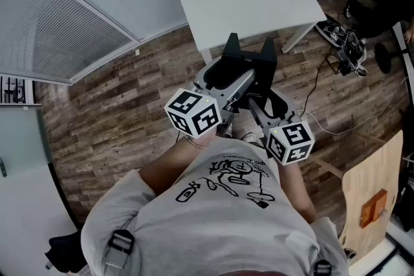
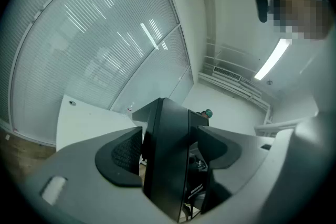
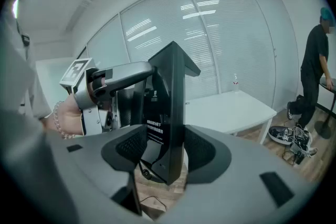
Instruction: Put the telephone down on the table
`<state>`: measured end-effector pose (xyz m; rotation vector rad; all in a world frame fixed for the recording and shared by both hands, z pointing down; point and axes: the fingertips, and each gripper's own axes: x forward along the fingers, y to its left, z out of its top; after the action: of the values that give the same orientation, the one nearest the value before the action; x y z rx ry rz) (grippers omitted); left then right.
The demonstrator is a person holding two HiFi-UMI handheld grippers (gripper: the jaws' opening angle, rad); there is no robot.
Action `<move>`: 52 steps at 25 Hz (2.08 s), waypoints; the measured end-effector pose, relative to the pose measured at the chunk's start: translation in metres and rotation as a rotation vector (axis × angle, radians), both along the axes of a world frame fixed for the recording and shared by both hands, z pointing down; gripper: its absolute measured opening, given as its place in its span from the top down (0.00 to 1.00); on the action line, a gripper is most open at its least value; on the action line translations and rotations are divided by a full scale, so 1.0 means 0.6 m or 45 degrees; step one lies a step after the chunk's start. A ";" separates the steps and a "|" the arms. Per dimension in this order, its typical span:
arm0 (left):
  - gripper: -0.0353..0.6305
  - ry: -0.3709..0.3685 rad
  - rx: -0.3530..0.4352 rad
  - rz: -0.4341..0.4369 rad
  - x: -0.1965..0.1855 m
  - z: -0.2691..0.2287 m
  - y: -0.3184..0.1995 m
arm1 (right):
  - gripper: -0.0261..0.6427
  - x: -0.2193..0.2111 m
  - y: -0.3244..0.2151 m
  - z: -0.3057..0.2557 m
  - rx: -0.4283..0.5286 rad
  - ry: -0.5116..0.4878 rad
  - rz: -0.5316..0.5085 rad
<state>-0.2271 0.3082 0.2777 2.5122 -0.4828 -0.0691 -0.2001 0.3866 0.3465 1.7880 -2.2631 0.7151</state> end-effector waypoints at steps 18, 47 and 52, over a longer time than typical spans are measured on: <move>0.46 0.001 -0.011 -0.002 -0.004 0.005 -0.025 | 0.64 -0.006 -0.023 0.003 -0.005 -0.018 0.009; 0.46 -0.041 -0.045 -0.148 0.363 0.005 -0.274 | 0.64 0.374 -0.275 0.002 -0.024 -0.075 -0.139; 0.46 -0.028 -0.034 -0.196 0.371 0.013 -0.277 | 0.64 0.387 -0.281 0.011 -0.013 -0.067 -0.181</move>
<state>-0.0042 0.1419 0.2855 2.4485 -0.6812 -0.0935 0.0322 0.2179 0.3532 1.6025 -2.3866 0.7542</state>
